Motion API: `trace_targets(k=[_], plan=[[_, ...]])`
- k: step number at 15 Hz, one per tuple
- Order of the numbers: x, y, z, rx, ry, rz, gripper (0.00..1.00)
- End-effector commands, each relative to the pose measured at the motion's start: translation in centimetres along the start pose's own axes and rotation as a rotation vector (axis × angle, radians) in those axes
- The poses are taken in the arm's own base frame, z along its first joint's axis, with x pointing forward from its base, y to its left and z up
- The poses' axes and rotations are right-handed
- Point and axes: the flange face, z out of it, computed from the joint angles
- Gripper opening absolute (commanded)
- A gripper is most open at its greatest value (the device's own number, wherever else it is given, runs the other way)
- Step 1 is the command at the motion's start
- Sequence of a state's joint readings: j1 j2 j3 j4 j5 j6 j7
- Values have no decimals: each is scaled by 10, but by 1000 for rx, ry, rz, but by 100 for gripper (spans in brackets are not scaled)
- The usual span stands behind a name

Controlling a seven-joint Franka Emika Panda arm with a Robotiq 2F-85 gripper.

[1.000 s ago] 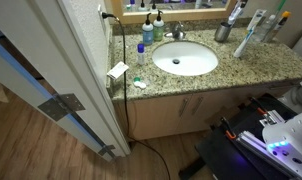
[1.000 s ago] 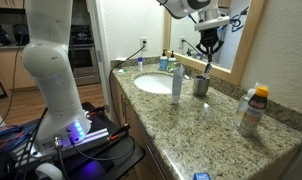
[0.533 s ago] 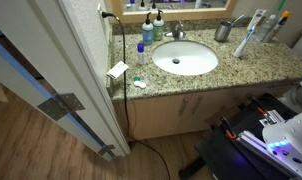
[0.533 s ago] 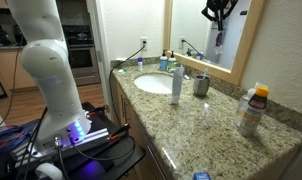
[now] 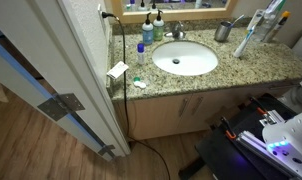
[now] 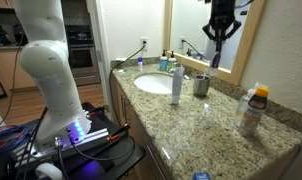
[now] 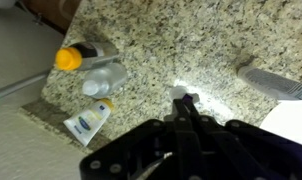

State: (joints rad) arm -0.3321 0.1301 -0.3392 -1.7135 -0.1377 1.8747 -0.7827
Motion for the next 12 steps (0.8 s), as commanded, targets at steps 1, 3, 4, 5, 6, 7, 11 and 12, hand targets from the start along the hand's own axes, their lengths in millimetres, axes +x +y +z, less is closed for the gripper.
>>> trace_targets(k=[1,3,4,5,6,7,11,12], plan=[[38,1,95,155,-96,99,1],[47,8,143,205,-133,212,1],[49,12,161,243,-138,261,1],[52,14,176,255,-151,321,1],[54,18,187,275,-154,375,1],[54,24,192,288,-142,434,1],[44,46,169,268,-10,614,1],[42,51,159,243,24,640,1]])
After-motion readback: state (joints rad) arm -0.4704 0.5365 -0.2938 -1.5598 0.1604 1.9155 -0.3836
